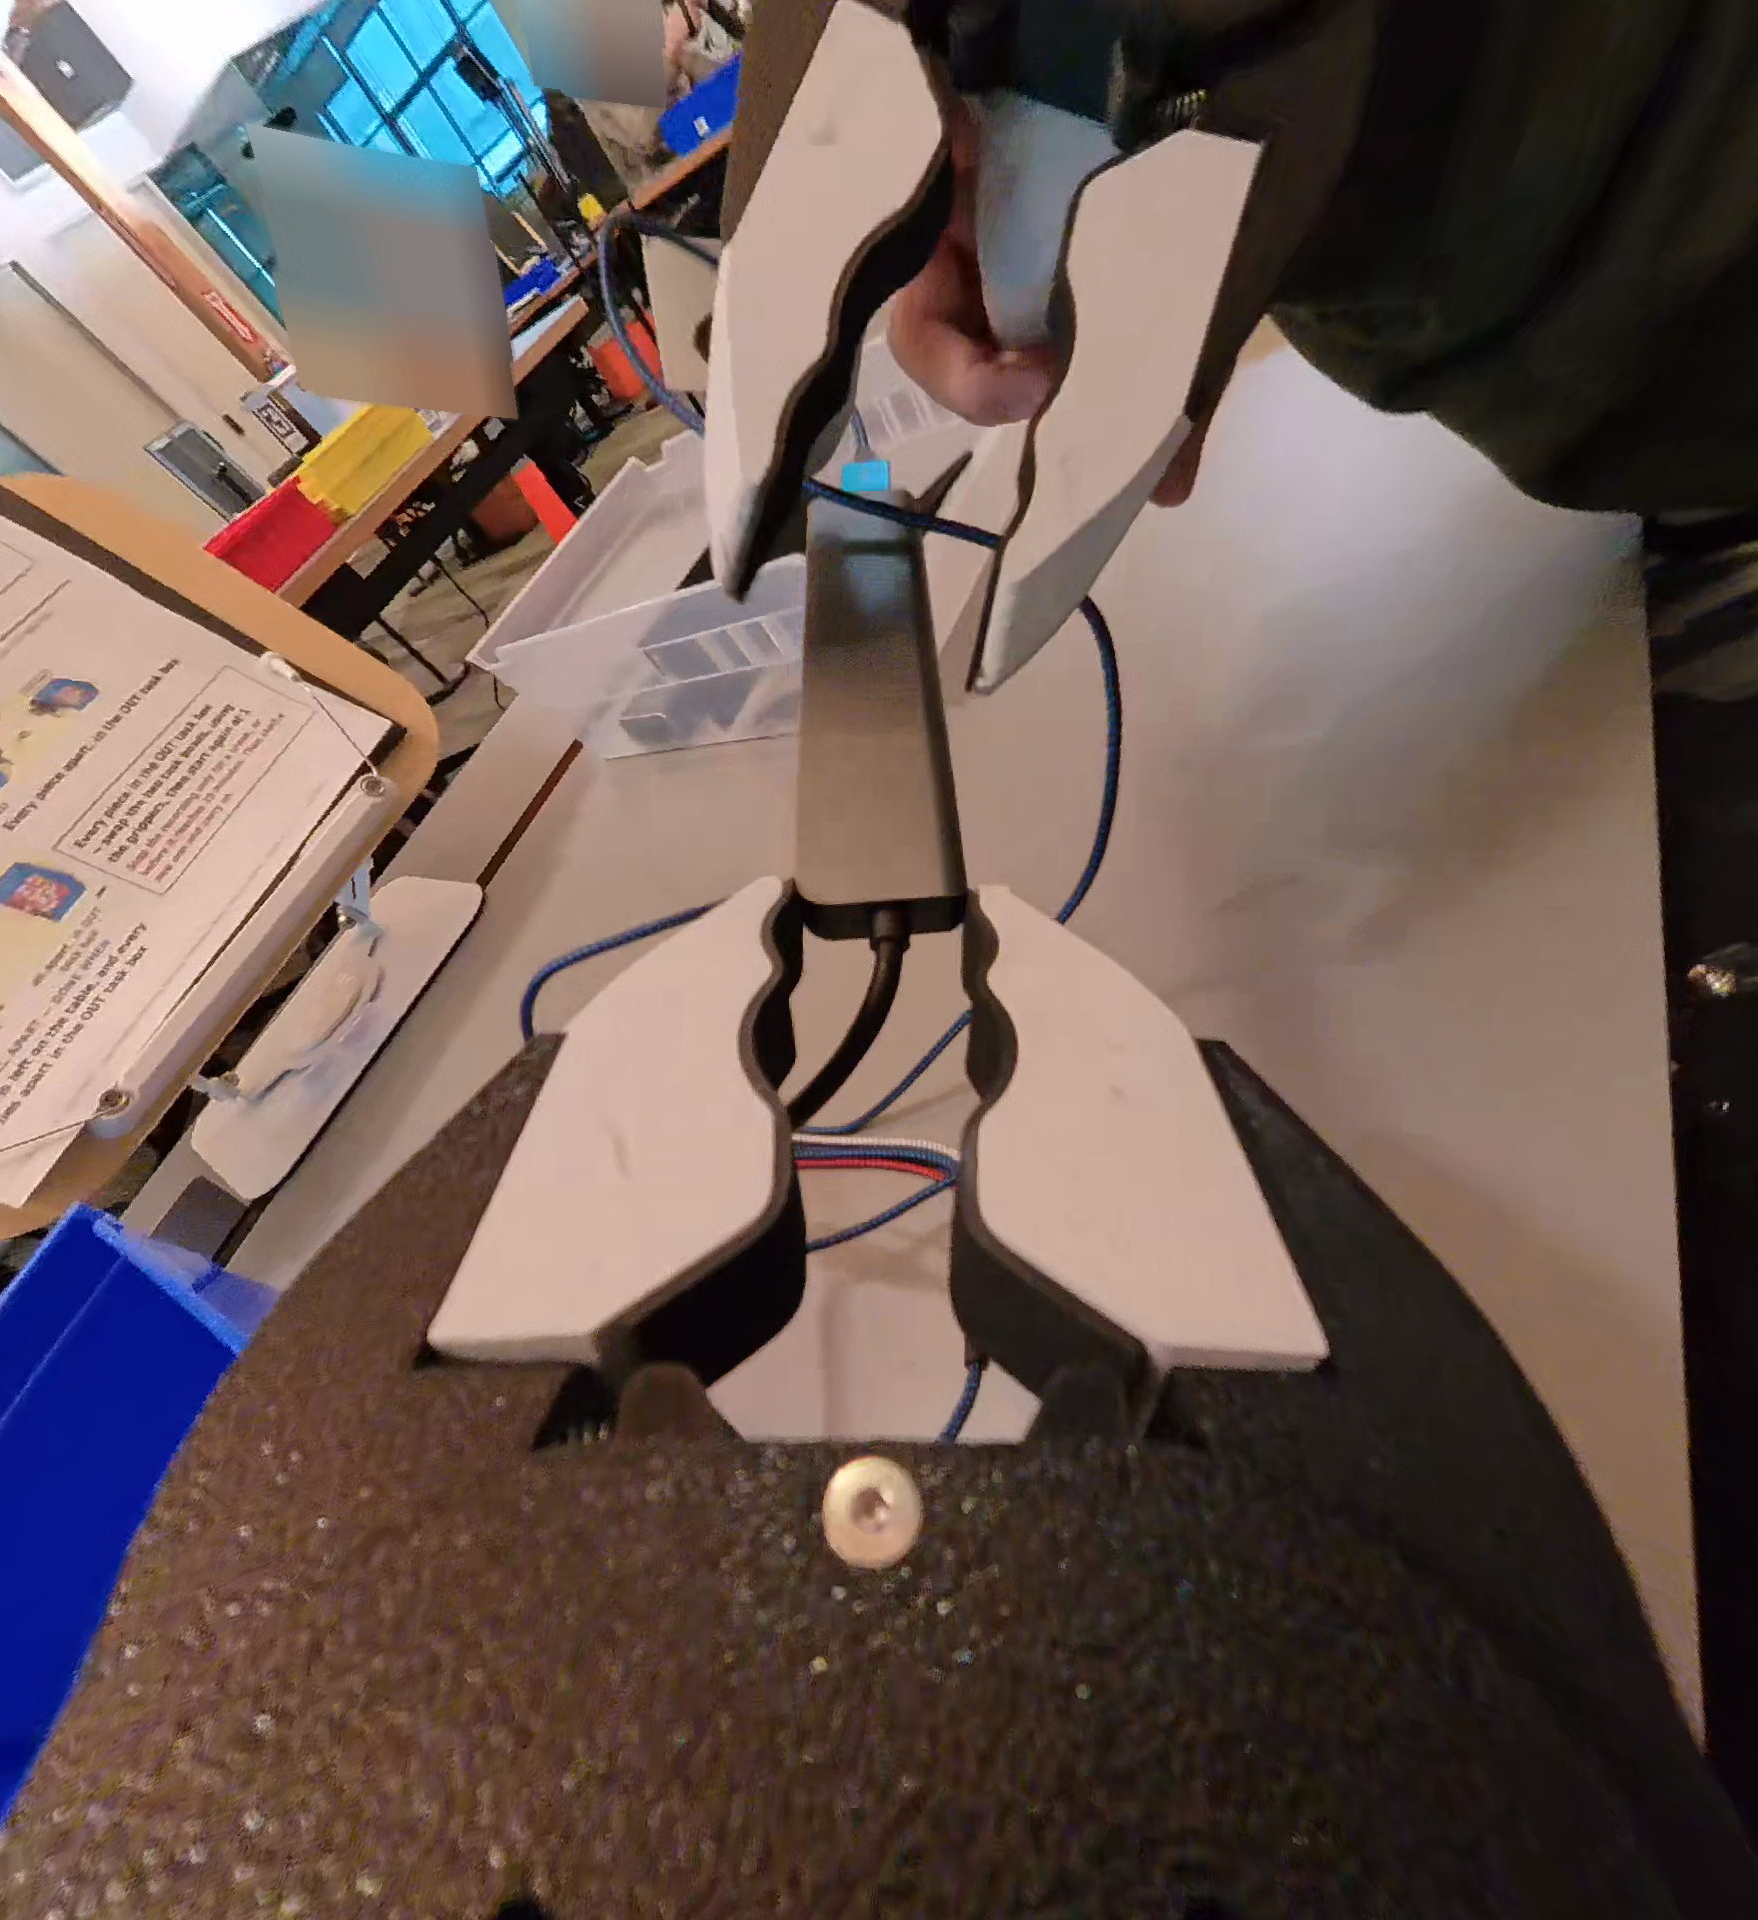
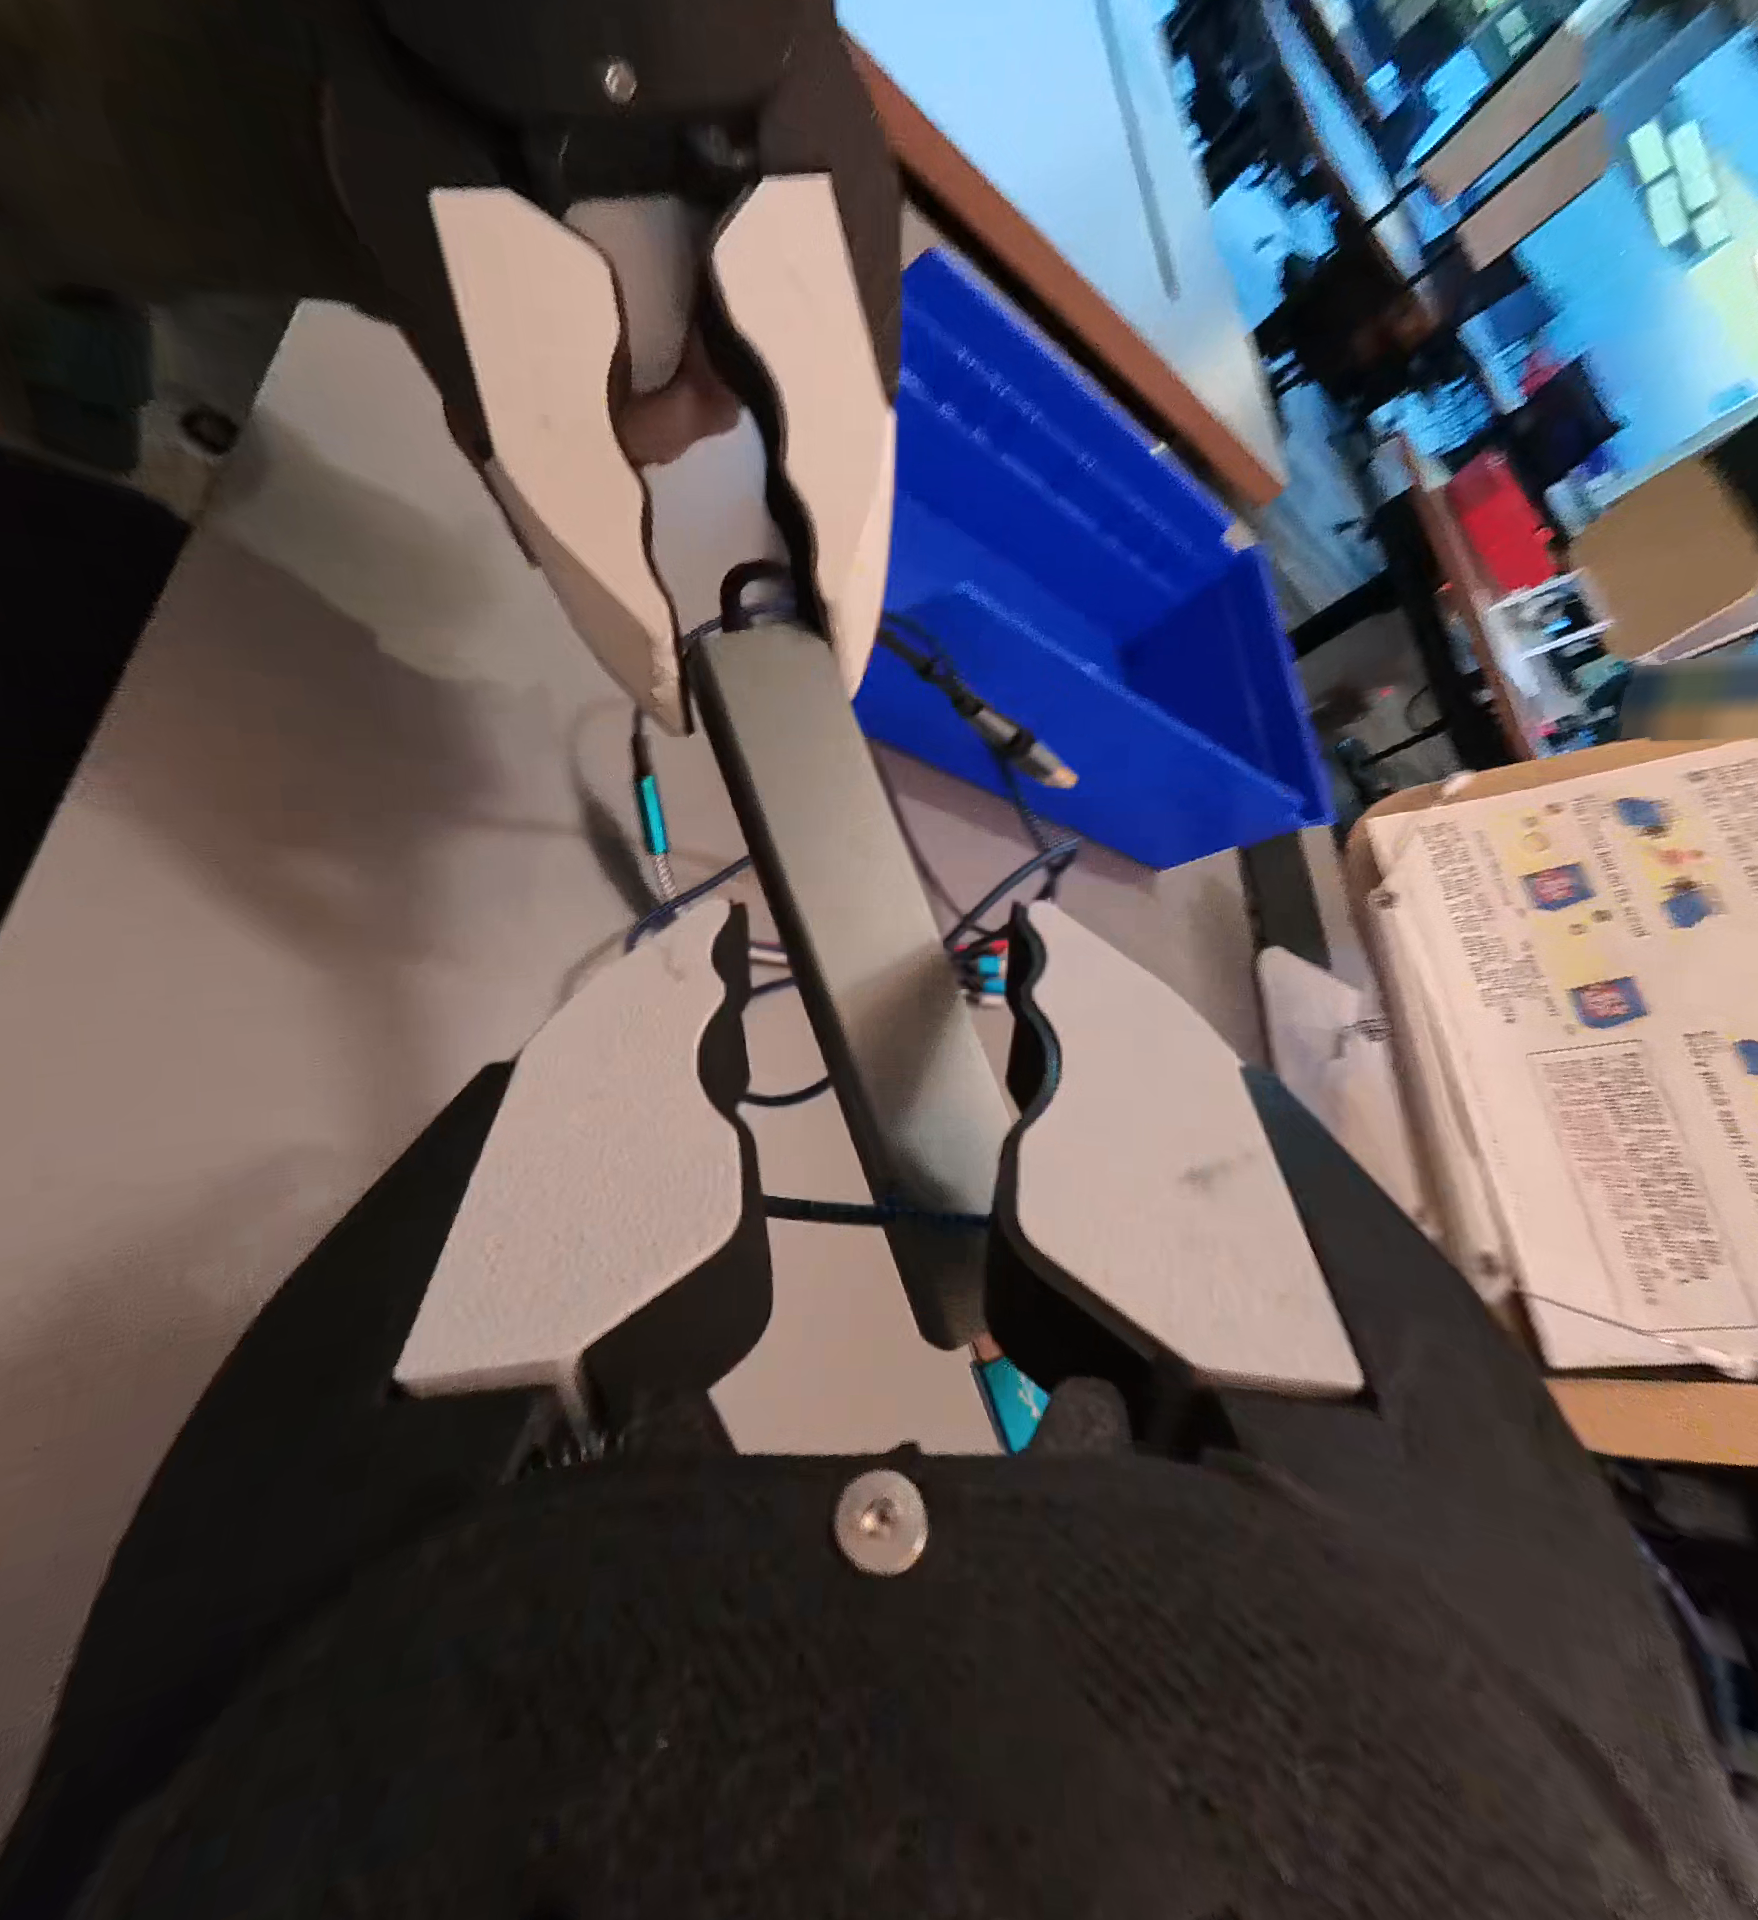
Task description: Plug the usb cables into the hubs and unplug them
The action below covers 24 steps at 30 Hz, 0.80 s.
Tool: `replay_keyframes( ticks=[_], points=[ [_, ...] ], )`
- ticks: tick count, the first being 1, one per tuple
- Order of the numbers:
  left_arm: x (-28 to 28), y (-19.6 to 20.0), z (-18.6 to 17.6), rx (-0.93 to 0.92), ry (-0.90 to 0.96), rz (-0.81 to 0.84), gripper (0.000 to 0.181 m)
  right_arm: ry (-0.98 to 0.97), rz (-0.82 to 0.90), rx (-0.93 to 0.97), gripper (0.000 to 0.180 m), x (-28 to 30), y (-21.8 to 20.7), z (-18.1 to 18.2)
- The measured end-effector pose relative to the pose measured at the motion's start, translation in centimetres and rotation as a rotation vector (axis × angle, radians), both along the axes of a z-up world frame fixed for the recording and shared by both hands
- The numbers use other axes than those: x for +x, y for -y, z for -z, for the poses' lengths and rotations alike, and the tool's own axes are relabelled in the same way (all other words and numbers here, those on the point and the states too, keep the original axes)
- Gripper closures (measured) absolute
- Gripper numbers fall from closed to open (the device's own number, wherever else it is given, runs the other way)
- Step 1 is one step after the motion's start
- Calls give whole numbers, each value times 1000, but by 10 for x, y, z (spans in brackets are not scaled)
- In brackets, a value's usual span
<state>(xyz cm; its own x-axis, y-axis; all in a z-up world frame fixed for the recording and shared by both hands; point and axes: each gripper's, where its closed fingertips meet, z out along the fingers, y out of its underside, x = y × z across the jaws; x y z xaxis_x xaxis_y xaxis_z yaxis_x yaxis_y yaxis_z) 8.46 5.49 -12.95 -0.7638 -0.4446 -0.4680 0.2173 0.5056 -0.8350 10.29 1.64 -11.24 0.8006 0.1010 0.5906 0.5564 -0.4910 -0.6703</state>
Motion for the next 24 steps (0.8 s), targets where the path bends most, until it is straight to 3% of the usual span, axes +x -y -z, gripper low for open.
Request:
replay_keyframes(
  ticks=[6,9,13,17,21,24],
  points=[
    [0,8,8,32,0,49,152,-29,-2,-122,136,8,1,32],
    [-1,9,16,61,-7,59,153,-28,-29,-194,147,5,0,46],
    [1,5,14,17,-27,21,152,19,-24,-161,148,7,-5,40],
    [1,11,-6,-173,-42,13,136,42,-71,-110,148,-4,-14,31],
    [-1,21,11,-96,-55,57,138,66,-98,-104,148,-13,-22,26],
    [0,29,21,-59,-33,75,125,37,-114,-101,148,-14,-21,28]
  ],
)
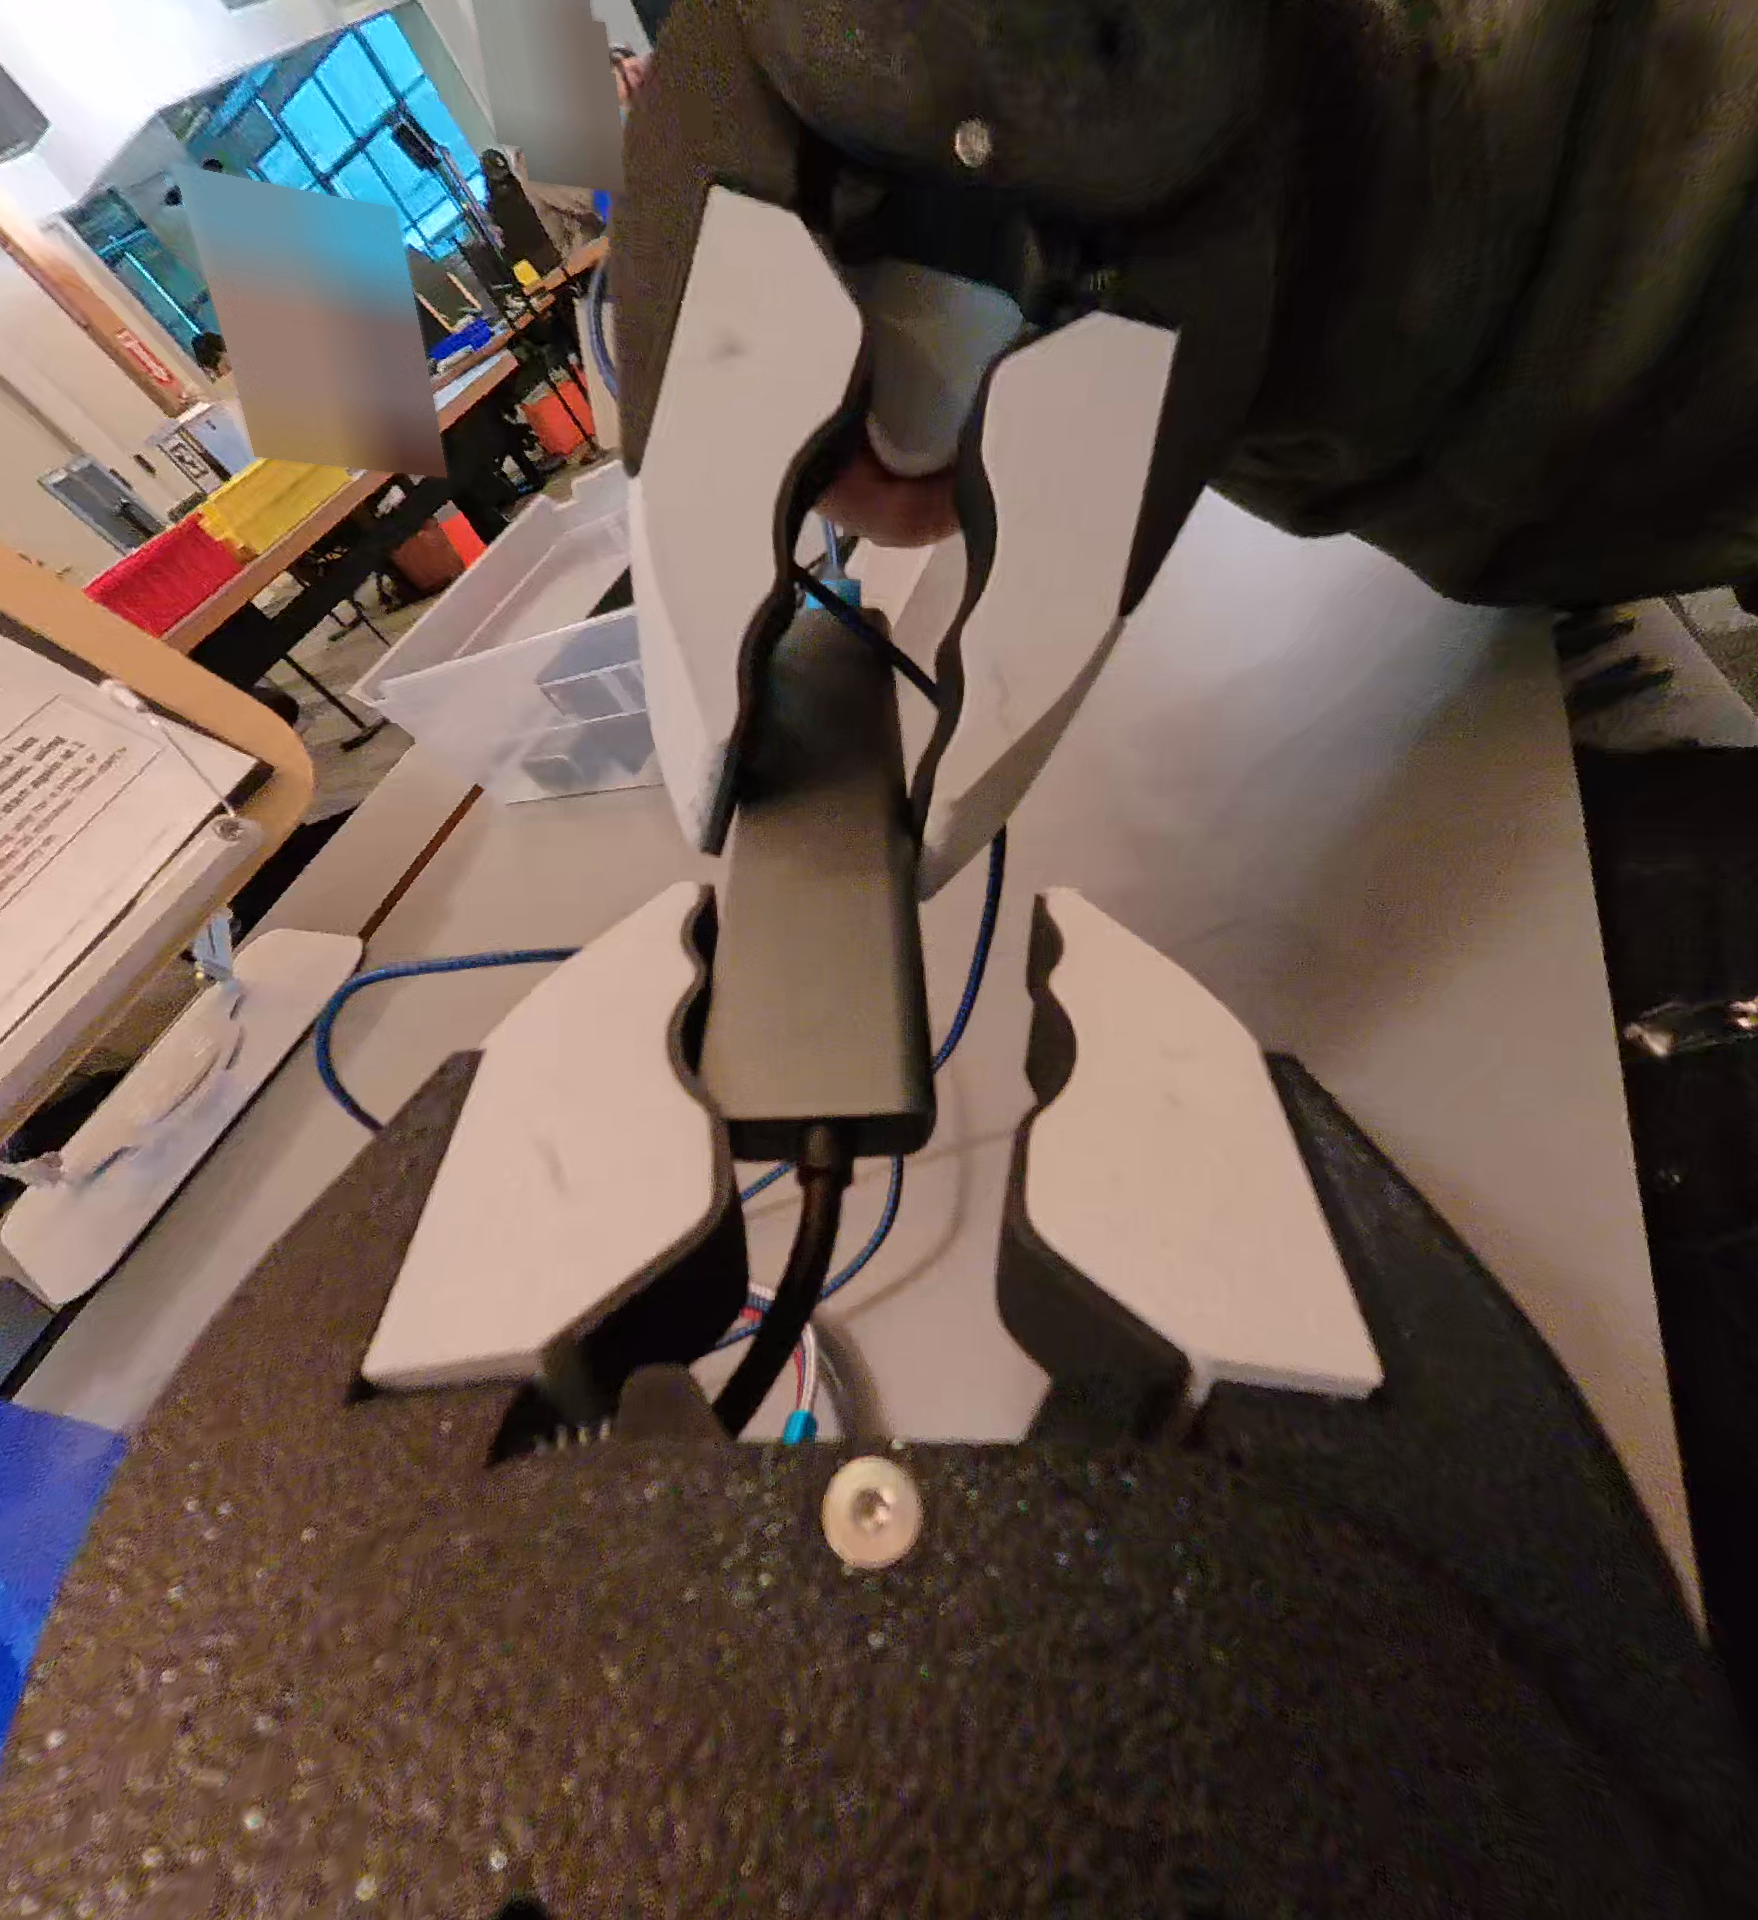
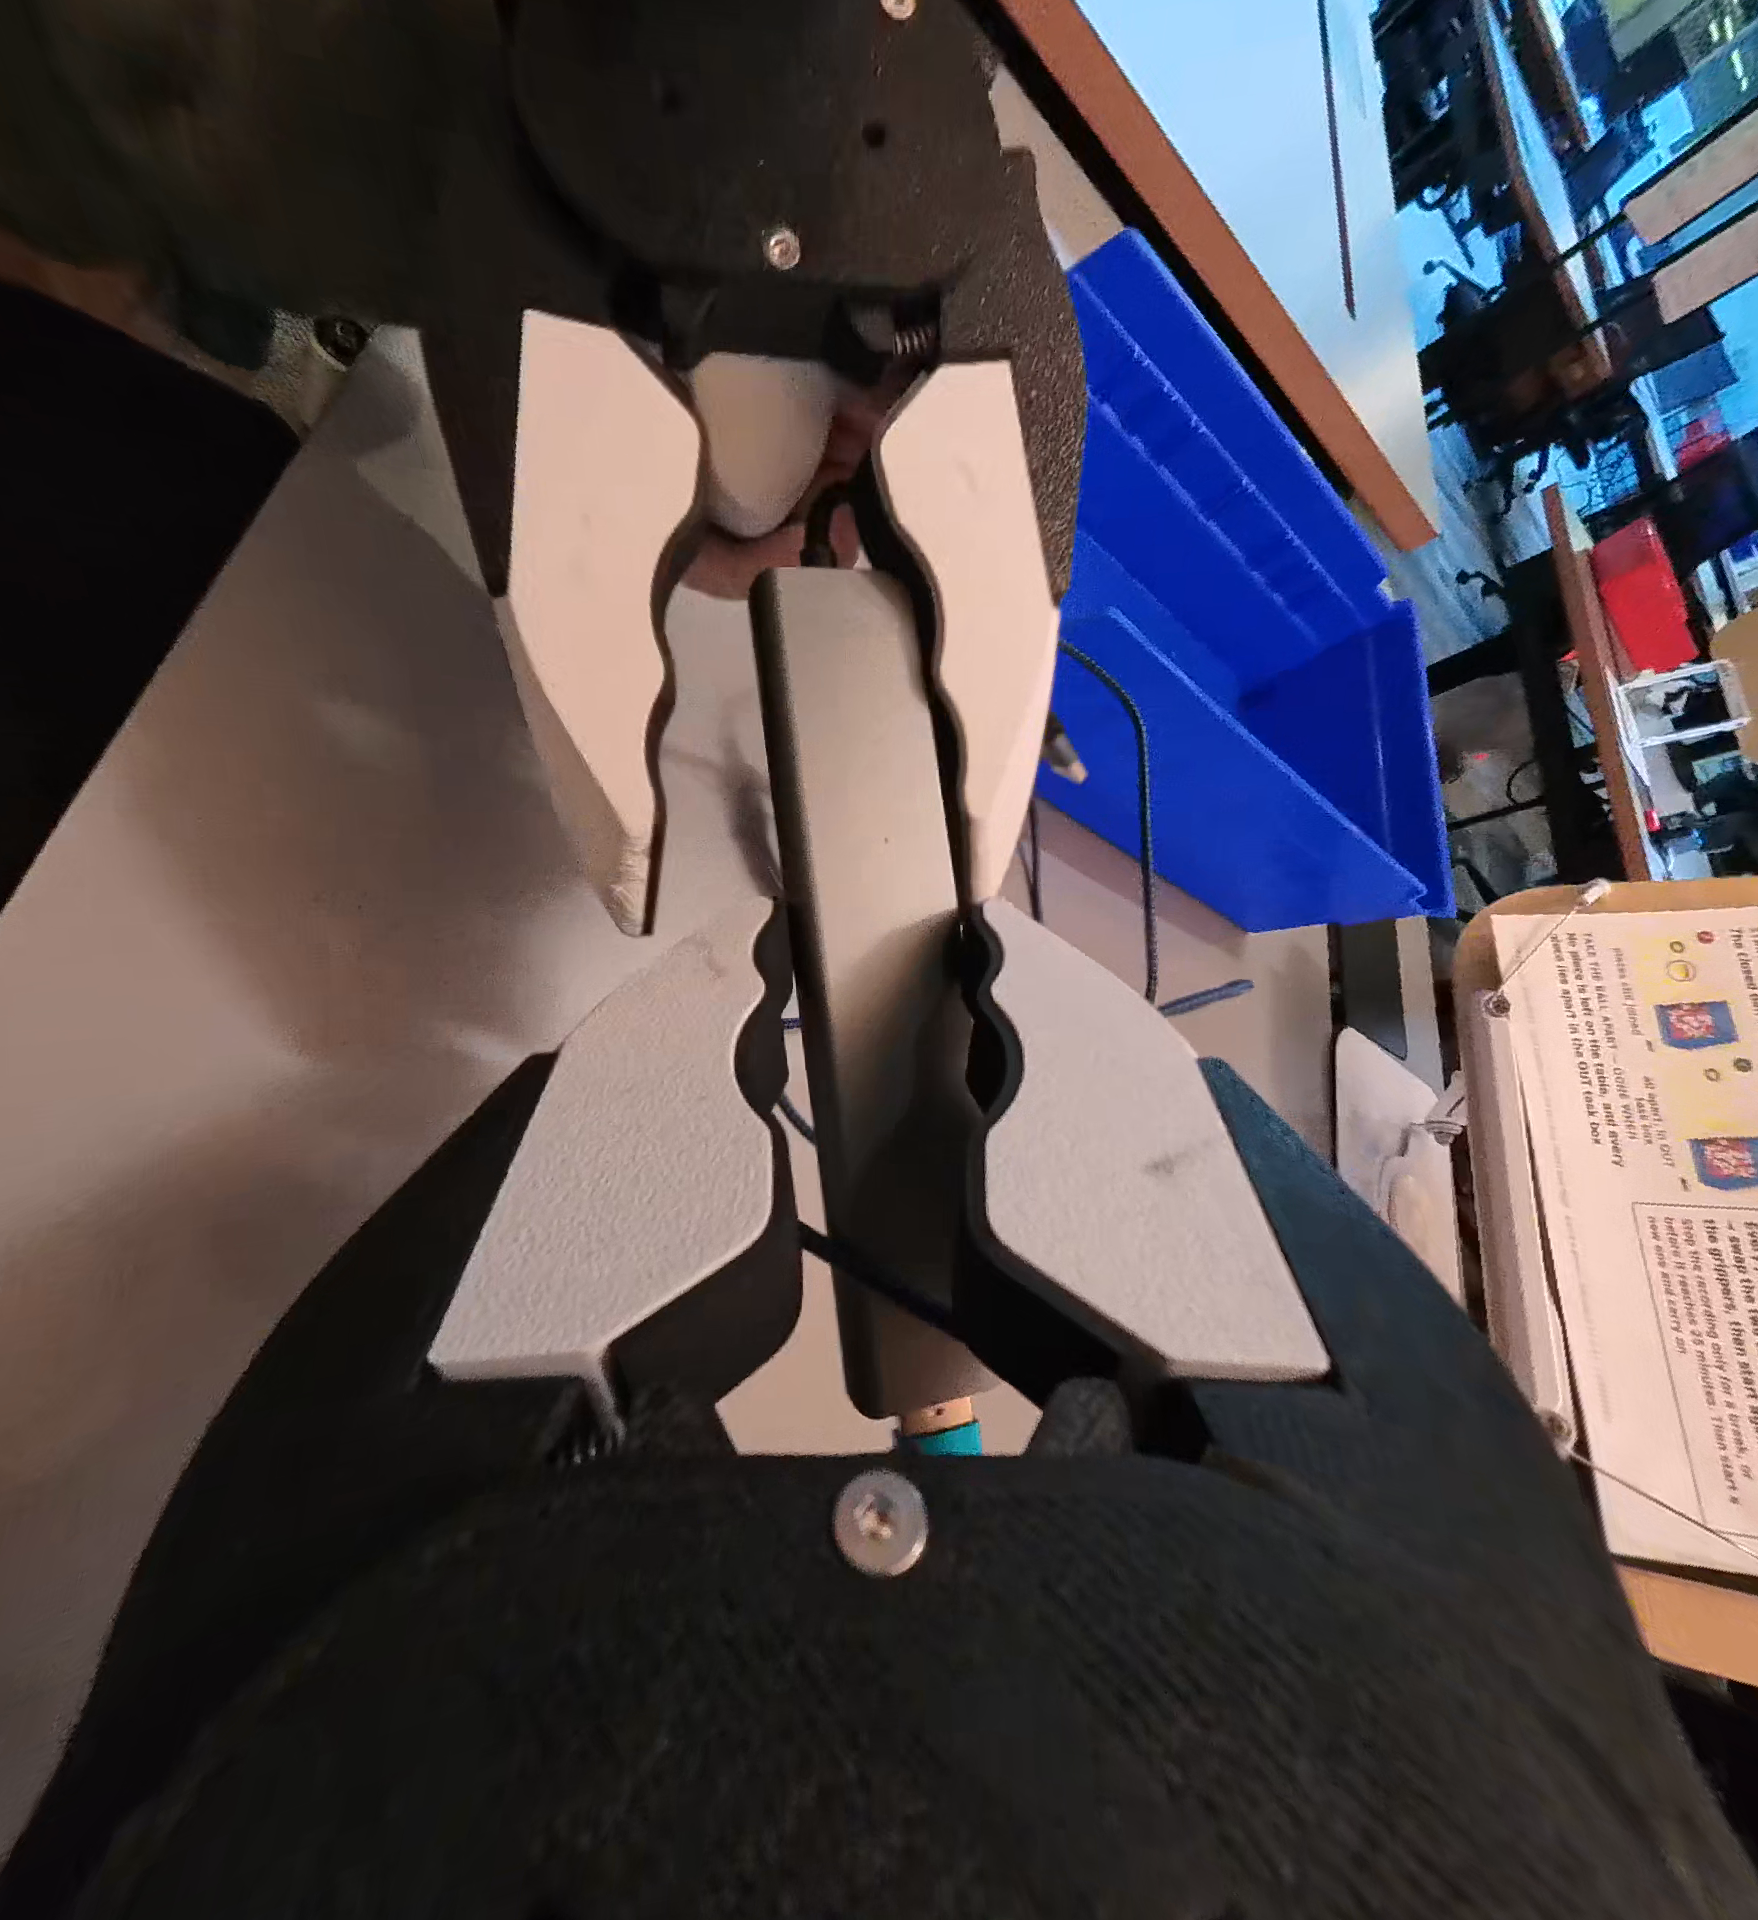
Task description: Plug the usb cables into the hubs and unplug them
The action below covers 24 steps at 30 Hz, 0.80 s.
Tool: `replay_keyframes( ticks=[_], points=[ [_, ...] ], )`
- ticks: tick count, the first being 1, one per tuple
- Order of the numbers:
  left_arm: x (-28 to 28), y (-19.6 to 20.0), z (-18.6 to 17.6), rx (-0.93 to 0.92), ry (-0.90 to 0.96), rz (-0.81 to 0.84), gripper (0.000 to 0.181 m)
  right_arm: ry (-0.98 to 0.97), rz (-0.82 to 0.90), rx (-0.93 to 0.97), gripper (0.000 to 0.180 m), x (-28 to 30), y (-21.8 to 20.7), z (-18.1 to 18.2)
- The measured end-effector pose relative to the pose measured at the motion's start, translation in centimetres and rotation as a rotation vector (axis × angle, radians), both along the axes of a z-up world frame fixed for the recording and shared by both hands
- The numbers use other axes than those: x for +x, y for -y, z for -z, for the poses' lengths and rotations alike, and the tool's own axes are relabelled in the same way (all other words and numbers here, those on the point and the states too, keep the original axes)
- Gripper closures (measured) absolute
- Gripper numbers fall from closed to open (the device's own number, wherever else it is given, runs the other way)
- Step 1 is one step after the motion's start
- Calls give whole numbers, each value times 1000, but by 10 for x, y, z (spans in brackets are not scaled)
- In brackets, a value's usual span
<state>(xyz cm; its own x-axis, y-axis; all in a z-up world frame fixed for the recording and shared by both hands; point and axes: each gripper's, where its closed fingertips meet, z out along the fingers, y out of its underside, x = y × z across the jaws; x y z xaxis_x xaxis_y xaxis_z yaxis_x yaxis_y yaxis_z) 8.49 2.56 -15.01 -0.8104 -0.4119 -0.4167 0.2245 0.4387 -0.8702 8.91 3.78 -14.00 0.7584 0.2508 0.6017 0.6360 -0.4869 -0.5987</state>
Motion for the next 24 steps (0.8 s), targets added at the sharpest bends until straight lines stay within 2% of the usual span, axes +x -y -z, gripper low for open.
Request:
replay_keyframes(
  ticks=[7,16,24],
  points=[
    [6,3,-6,-101,23,-22,134,14,6,-12,148,1,2,1],
    [9,-4,-5,-62,60,-60,146,-5,4,-6,148,3,6,1],
    [11,-2,-5,-182,-59,-44,146,-37,-7,69,144,7,8,-7]
  ],
)
